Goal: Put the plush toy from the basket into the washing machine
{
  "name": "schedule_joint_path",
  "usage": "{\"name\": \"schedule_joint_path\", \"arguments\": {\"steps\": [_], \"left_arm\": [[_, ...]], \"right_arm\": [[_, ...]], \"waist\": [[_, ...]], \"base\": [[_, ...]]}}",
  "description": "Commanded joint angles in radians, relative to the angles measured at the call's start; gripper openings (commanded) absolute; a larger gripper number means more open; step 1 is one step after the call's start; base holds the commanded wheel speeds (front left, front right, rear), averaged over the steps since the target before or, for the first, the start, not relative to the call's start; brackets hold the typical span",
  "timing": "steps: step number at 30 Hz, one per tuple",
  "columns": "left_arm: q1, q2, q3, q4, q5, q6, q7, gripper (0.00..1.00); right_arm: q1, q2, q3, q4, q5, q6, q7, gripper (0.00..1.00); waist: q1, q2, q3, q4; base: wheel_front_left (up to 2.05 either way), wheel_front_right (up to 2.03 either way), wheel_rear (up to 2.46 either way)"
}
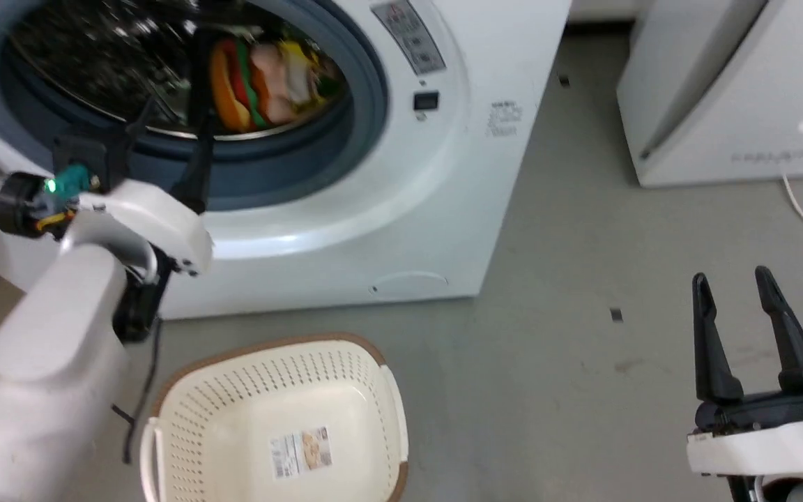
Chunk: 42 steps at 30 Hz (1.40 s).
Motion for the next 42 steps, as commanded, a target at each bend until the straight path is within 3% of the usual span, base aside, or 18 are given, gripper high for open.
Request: {"name": "schedule_joint_path", "arguments": {"steps": [1, 7, 12, 25, 39, 40, 42], "left_arm": [[0.034, -0.002, 0.016, -0.030, 0.007, 0.015, -0.004, 1.00], [0.342, -0.007, 0.177, -0.352, 0.069, 0.161, -0.005, 1.00], [0.554, -0.032, 0.262, -0.499, 0.122, 0.218, -0.005, 1.00], [0.831, -0.176, 0.364, -0.560, 0.259, 0.193, -0.005, 1.00], [0.938, -0.269, 0.435, -0.575, 0.402, 0.136, -0.005, 1.00], [0.925, -0.271, 0.436, -0.572, 0.400, 0.137, -0.001, 0.00], [0.924, -0.273, 0.437, -0.572, 0.401, 0.135, 0.001, 0.00]], "right_arm": [[0.010, 0.001, -0.002, -0.004, -0.007, -0.001, -0.005, 1.00], [0.041, 0.001, 0.003, -0.015, -0.011, -0.001, -0.005, 1.00], [0.061, 0.001, 0.012, -0.018, -0.006, -0.001, -0.005, 1.00], [0.132, 0.001, 0.049, 0.003, 0.005, -0.001, -0.005, 1.00], [0.160, 0.001, 0.066, 0.042, 0.015, -0.001, -0.005, 1.00], [0.150, 0.000, 0.066, 0.039, 0.013, 0.000, 0.000, 0.00], [0.149, 0.000, 0.066, 0.038, 0.013, 0.000, 0.001, 0.00]], "waist": [[0.0002, -0.0001, -0.075, 0.054], [0.0002, -0.0001, -0.132, 0.068], [0.0002, -0.0001, -0.159, 0.073], [0.0002, -0.0001, -0.213, 0.090], [0.0002, -0.0001, -0.234, 0.097], [0.0002, -0.0001, -0.234, 0.097], [0.0002, -0.0001, -0.234, 0.098]], "base": [[0.00, 0.00, 0.00], [0.00, 0.00, 0.00], [0.00, 0.00, 0.00], [0.00, 0.00, 0.00], [0.00, 0.00, 0.00], [0.00, 0.00, 0.00], [0.00, 0.00, 0.00]]}}
